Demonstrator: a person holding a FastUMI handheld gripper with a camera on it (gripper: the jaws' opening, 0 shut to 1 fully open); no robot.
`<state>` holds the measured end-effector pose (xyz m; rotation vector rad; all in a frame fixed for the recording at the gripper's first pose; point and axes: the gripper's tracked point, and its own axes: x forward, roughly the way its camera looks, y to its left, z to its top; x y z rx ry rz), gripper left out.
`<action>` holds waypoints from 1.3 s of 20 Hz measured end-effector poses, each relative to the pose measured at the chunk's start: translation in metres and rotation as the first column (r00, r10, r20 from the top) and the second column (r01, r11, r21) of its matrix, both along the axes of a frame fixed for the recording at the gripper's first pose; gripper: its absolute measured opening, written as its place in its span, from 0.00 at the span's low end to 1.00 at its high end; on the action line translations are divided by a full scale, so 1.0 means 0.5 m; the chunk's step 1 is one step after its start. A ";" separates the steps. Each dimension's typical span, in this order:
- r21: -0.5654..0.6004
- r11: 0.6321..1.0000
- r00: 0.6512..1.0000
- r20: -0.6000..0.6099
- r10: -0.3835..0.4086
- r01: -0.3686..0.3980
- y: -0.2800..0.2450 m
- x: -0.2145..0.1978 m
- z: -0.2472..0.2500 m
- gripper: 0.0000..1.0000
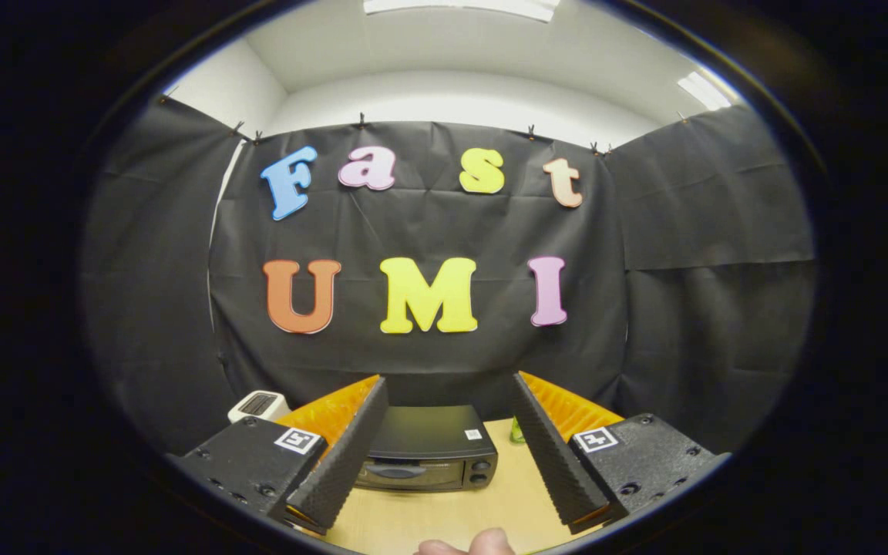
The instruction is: Open the toaster oven, put the food inside, and close the toaster oven door.
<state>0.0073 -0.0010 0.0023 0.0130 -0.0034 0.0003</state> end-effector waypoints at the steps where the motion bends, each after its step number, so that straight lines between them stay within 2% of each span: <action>1: 0.001 1.000 1.000 0.000 0.001 -0.001 0.001 0.003 0.000 1.00; 14: 0.072 0.997 0.998 -0.059 0.035 -0.031 0.007 0.041 -0.058 1.00; 18: 0.096 0.994 0.990 -0.132 0.057 -0.044 0.028 0.089 -0.131 1.00; 26: 0.068 0.987 0.959 -0.234 0.158 -0.146 0.117 0.211 -0.265 1.00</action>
